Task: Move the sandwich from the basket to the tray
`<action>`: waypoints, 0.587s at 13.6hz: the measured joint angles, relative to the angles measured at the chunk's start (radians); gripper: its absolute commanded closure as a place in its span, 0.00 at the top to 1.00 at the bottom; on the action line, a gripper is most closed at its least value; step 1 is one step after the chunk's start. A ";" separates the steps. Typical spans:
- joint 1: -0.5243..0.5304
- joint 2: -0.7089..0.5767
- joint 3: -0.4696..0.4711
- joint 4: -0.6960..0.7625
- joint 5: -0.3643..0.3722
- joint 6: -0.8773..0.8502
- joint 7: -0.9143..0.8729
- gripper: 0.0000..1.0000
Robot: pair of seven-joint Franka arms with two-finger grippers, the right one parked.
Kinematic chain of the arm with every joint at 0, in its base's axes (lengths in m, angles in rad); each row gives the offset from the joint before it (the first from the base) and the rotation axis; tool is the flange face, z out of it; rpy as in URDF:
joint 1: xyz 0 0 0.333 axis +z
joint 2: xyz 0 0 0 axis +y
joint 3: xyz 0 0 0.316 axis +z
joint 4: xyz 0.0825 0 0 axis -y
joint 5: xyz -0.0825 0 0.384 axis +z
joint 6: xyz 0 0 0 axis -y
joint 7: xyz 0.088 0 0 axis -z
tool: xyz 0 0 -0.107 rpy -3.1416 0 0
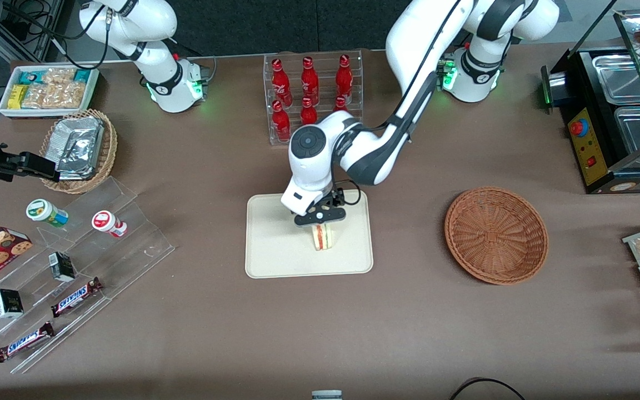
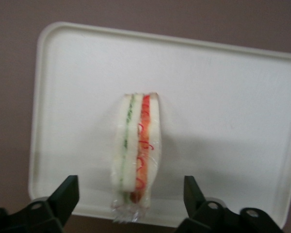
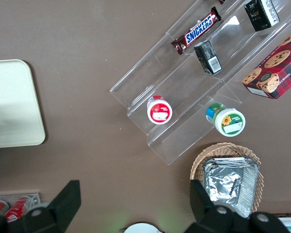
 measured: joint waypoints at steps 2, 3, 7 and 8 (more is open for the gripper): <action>0.029 -0.081 0.013 0.023 0.000 -0.114 -0.017 0.99; 0.054 -0.128 0.016 0.027 0.000 -0.173 -0.019 0.99; 0.184 -0.307 0.023 0.032 0.004 -0.402 0.018 1.00; 0.222 -0.345 0.024 0.032 0.005 -0.454 0.057 1.00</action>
